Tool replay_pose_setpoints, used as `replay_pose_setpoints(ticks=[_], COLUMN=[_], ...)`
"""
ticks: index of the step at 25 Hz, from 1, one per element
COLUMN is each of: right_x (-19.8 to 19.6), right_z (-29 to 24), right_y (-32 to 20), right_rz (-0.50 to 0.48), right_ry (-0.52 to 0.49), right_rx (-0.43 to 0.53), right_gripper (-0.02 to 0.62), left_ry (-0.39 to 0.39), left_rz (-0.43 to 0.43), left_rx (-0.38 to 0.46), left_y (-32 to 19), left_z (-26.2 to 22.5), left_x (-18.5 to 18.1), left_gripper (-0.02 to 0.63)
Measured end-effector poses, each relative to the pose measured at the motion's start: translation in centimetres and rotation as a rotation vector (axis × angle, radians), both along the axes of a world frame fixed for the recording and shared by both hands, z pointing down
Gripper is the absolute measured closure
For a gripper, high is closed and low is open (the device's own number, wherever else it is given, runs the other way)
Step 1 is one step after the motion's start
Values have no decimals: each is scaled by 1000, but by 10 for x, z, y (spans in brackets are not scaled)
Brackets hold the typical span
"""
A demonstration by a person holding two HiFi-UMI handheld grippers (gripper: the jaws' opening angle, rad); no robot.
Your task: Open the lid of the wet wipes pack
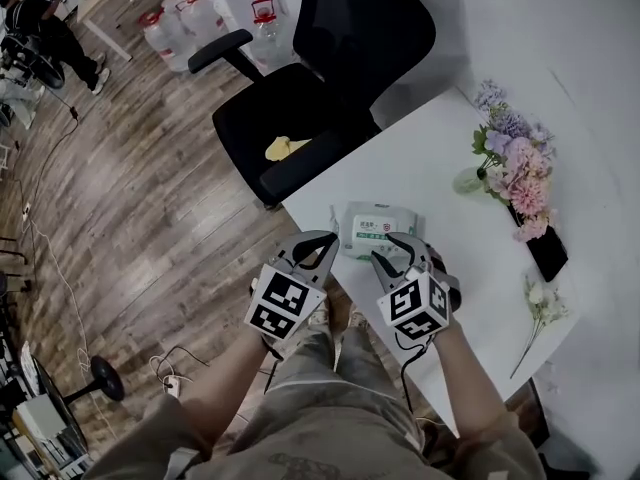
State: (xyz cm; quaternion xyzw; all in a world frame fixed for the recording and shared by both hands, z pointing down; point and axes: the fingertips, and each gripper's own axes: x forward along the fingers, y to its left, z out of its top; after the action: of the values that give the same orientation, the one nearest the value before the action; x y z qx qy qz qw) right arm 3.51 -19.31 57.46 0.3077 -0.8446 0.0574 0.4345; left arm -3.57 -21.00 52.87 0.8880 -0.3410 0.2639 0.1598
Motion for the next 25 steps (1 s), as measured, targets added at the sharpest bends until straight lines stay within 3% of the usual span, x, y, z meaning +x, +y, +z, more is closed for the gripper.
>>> replay_pose_setpoints(ticks=[11, 20, 25], right_x=[-1, -2, -4], right_z=[56, 72, 73], right_y=[-5, 0, 2], right_rz=[-147, -237, -268], right_ry=[193, 306, 332], right_rx=[69, 116, 94], right_gripper=[426, 431, 517], left_ry=[-53, -132, -186], left_rz=[20, 49, 74], left_rx=[-172, -187, -155], left_y=[1, 3, 3], left_z=[96, 127, 130], left_x=[7, 7, 9], left_gripper=[589, 589, 590])
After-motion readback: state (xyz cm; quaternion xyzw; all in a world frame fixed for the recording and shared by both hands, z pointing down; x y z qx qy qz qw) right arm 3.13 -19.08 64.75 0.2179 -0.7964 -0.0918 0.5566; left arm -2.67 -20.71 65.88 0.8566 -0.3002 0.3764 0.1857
